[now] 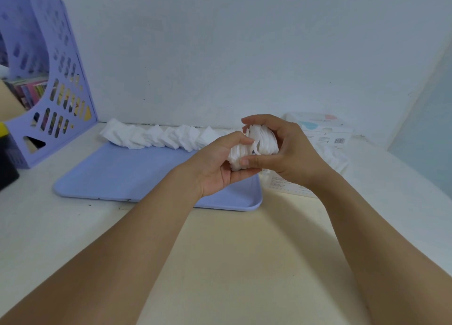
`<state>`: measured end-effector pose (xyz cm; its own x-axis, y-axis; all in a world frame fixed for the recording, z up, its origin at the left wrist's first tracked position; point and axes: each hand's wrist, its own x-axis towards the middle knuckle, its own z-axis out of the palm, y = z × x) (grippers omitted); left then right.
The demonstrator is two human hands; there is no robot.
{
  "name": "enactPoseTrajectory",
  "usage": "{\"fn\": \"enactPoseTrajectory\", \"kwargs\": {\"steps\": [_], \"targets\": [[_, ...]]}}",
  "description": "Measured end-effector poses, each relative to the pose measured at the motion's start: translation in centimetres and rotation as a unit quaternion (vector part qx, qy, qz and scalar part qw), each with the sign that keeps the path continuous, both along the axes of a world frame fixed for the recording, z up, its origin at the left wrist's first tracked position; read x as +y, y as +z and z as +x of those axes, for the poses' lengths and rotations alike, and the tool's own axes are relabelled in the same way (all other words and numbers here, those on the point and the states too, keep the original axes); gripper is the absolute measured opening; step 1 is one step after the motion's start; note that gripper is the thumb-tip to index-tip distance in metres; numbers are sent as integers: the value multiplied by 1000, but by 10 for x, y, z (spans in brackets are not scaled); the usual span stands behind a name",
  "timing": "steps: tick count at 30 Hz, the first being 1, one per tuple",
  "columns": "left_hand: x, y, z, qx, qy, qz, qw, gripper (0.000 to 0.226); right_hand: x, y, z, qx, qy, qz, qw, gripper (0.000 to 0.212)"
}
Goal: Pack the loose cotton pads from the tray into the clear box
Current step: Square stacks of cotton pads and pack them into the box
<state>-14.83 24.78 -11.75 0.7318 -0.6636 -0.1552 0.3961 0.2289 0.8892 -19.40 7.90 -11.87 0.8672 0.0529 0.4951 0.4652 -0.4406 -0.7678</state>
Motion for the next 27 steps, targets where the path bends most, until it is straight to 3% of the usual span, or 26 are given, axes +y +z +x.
{"fn": "enactPoseTrajectory", "kwargs": {"steps": [15, 22, 27], "targets": [[2, 0, 1, 43, 22, -22, 999, 36, -4, 4, -2, -38, -27, -39, 998, 69], [0, 3, -3, -14, 6, 30, 999, 39, -4, 2, -3, -23, -41, -141, 989, 79], [0, 1, -7, -31, -22, 47, 998, 32, 7, -1, -2, -11, -21, -98, 995, 97]]}}
